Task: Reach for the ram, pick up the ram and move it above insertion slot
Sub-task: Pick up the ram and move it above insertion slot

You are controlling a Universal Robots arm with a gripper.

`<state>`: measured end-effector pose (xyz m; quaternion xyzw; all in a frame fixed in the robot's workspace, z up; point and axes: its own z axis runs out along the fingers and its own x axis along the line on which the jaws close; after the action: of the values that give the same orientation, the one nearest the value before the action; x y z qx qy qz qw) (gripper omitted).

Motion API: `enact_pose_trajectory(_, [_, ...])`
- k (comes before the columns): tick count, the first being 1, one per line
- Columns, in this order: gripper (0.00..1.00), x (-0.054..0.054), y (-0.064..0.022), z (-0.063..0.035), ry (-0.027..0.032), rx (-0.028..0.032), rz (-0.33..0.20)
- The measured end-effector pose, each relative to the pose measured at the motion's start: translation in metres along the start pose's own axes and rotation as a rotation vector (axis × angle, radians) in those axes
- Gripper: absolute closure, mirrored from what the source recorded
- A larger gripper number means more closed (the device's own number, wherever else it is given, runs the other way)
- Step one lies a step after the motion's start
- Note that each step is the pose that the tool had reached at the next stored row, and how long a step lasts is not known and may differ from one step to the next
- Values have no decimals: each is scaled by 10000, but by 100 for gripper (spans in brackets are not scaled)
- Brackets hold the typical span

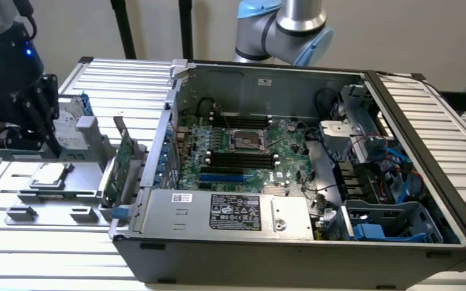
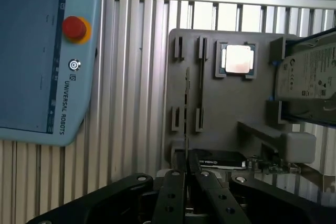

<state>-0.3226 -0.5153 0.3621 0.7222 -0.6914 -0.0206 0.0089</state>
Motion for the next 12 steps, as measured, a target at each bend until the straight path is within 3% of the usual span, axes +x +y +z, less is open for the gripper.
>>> enact_pose_trajectory(6, [87,9,-264,-254,-121,5,-16])
enact_pose_trajectory(12, [87,17,-527,-422,-261,11,-26])
